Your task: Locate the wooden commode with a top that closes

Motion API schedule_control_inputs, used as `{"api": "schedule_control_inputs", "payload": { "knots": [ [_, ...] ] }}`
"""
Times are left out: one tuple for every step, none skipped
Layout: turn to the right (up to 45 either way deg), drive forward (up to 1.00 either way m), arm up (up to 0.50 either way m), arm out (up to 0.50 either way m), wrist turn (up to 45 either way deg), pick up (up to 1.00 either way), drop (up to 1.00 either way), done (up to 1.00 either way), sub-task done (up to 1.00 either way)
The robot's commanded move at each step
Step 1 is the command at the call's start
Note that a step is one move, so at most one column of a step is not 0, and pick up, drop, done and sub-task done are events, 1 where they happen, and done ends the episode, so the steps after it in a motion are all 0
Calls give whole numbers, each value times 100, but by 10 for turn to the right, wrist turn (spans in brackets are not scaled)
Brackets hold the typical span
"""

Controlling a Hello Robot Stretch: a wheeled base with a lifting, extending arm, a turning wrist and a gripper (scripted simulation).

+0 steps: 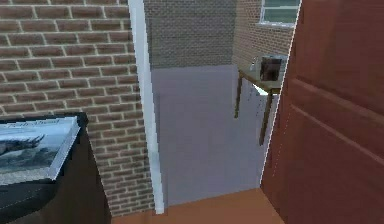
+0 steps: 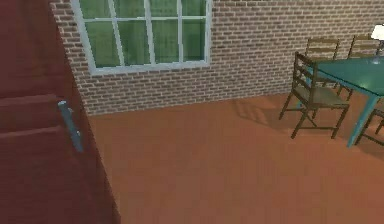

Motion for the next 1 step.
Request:
{"api": "schedule_control_inputs", "payload": {
  "knots": [
    [0,100,0,0,0,0,0,0,0]
  ]
}}
